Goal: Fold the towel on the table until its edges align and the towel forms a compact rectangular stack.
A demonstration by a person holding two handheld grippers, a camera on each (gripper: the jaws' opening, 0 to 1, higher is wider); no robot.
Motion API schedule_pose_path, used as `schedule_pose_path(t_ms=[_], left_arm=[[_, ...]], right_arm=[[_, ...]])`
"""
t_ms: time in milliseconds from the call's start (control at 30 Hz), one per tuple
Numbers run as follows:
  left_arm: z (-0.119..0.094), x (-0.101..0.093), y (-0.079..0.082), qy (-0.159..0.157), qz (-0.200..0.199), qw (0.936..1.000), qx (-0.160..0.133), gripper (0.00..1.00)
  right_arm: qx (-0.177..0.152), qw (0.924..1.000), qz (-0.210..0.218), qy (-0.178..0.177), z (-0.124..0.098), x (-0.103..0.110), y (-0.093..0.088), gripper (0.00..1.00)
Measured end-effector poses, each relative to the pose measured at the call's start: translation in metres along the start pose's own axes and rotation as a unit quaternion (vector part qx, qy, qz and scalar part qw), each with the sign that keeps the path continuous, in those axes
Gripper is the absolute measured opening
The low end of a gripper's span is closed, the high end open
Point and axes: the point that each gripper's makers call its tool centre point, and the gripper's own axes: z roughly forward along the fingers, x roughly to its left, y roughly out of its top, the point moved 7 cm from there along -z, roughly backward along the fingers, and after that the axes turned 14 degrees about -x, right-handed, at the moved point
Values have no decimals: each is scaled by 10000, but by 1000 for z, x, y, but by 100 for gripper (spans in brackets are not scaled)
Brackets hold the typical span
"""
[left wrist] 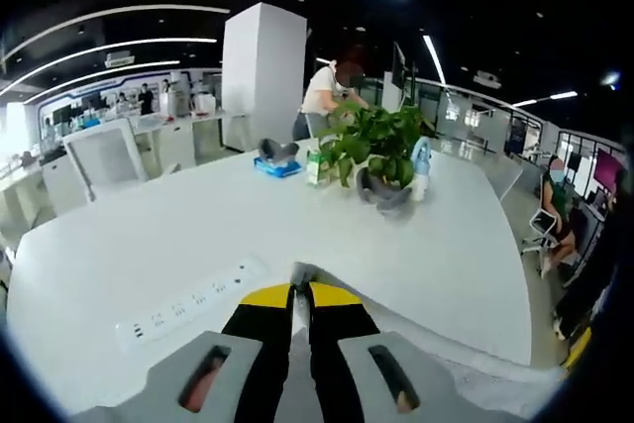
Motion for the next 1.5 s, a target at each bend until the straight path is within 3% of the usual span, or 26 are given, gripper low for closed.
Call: schedule_pose_path(t_ms=[733, 1500], left_arm=[[-51, 53, -15, 365, -39, 9993, 0, 5], [-93, 90, -25, 677, -105, 9976, -36, 5]], right_arm=[[21, 9983, -258, 524, 38, 41, 19, 0], [-88, 9899, -758, 1197, 68, 82, 36, 0]])
